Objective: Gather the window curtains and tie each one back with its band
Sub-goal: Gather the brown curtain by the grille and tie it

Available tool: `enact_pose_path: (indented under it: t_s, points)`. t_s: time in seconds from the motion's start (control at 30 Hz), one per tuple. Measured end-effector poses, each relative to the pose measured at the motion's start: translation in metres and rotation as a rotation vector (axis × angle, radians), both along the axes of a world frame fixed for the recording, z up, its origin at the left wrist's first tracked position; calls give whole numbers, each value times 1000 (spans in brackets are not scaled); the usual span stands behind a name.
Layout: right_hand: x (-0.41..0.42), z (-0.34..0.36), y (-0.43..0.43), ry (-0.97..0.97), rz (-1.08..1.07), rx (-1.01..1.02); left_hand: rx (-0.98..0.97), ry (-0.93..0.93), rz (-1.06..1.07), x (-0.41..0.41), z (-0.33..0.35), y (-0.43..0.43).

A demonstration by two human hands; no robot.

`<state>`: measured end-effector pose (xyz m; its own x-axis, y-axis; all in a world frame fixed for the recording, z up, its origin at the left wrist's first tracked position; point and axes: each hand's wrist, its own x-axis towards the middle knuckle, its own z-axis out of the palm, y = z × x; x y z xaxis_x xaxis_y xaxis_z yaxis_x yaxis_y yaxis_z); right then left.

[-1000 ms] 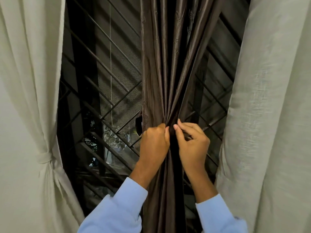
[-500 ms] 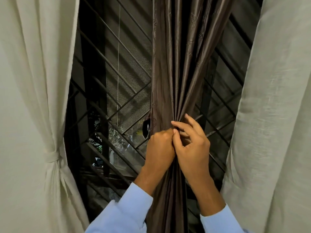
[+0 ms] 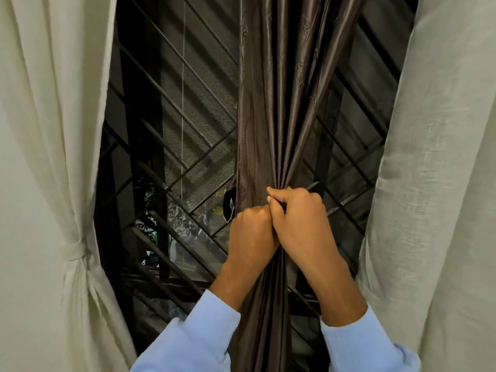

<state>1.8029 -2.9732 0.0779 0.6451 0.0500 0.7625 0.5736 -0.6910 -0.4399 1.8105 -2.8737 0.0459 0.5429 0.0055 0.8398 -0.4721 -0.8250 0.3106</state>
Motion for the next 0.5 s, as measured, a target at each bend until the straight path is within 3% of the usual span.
enact_pose_path:
  t_s: [0.1,0.27,0.33,0.4,0.43,0.5]
  points:
    - [0,1,2,-18,-86,19,-25,22,-66,2,-4,-1]
    - [8,-1,-4,-17,-126,114,-79,97,-397,3,-8,19]
    - [12,-5,-7,-15,-114,144,-253,-43,-369,8,-7,36]
    - [15,-9,-8,-25,-96,169,-428,-169,-212,19,-3,53]
    - [16,-10,-8,-31,-89,177,-476,-150,-144,27,2,61]
    - [15,-12,-7,-45,-72,182,-581,77,-162,41,13,77]
